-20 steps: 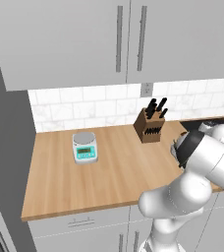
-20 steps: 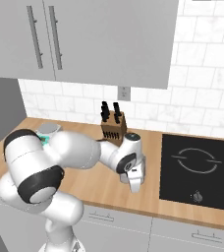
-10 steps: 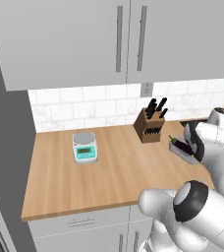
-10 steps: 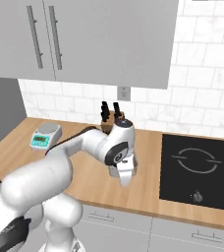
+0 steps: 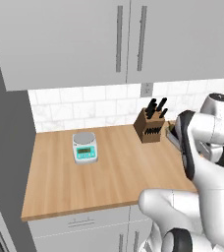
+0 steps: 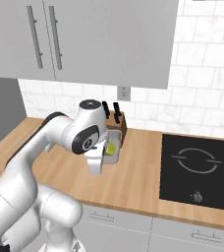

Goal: Take the meat container that has the shrimp and place it on the second highest rack of the freezer. Then take the vegetable container that has the lemon wedge and eggplant and place it on the highest rack of the freezer.

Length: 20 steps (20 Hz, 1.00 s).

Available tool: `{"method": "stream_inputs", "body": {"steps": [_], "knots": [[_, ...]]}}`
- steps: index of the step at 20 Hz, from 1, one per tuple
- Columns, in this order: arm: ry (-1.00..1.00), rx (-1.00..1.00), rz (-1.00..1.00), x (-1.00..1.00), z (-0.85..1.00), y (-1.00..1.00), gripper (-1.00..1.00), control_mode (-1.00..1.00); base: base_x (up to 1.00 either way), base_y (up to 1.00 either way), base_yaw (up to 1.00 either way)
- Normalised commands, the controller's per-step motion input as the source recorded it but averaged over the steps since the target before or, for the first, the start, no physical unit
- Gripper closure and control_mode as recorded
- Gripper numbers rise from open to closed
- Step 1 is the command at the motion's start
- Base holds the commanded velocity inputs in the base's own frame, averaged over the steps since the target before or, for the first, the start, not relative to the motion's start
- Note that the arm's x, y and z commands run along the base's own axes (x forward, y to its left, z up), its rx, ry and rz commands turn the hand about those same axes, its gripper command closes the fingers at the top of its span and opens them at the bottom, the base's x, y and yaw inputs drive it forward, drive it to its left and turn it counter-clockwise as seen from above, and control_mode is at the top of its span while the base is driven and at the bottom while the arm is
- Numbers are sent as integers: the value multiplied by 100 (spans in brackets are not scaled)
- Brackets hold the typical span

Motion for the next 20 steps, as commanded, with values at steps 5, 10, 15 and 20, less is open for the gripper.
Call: {"method": "stream_inputs", "body": {"steps": [5, 10, 15, 20], "knots": [[0, 0, -11, -31, 64, 77, 100, -100, 0, 0, 0], [0, 1, -4, -21, 49, 59, 100, -100, 0, 0, 0], [0, 11, -1, 0, 26, 35, 100, -100, 0, 0, 0], [0, 11, -1, 0, 2, 25, 100, -100, 0, 0, 0]]}}
